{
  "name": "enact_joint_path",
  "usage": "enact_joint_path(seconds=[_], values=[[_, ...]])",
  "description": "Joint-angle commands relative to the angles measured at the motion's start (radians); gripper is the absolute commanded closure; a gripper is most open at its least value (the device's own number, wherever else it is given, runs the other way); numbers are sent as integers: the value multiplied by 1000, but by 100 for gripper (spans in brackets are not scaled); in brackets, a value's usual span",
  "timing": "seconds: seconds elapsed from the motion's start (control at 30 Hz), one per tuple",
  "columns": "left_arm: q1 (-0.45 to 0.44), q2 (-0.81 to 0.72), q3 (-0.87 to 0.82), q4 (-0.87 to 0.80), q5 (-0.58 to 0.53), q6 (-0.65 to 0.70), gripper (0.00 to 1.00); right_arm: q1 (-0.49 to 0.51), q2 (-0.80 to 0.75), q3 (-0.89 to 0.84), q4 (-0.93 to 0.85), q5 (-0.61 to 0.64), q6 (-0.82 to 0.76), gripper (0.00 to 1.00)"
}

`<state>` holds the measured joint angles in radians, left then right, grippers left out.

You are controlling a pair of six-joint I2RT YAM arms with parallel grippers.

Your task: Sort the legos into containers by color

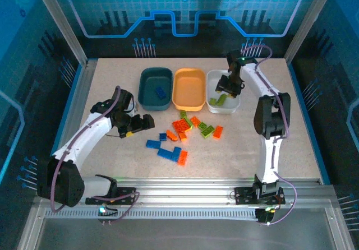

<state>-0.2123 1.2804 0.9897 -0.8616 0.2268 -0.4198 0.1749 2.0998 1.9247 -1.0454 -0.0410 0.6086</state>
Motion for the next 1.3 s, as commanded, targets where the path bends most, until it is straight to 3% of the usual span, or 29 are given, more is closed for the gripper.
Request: enact_joint_path(seconds=[0.0, 0.17, 0.37, 0.53, 0.73, 1.27], values=[[2, -34, -19, -1, 38, 3, 3, 35, -160, 29, -80, 20, -22, 48], [1, -63, -49, 18, 57, 3, 4, 120, -356, -113, -104, 41, -26, 47], [-2, -100, -95, 13, 76, 5, 3, 306, -584, -503, -27, 46, 66, 46], [-2, -106, -115, 4, 94, 11, 3, 418, -676, -760, 60, 39, 183, 45], [-4, -102, -122, -2, 111, 6, 1, 418, -682, -895, 147, 41, 257, 44], [-3, -87, -130, -9, 110, 7, 1, 282, -410, -817, 199, 40, 145, 45]])
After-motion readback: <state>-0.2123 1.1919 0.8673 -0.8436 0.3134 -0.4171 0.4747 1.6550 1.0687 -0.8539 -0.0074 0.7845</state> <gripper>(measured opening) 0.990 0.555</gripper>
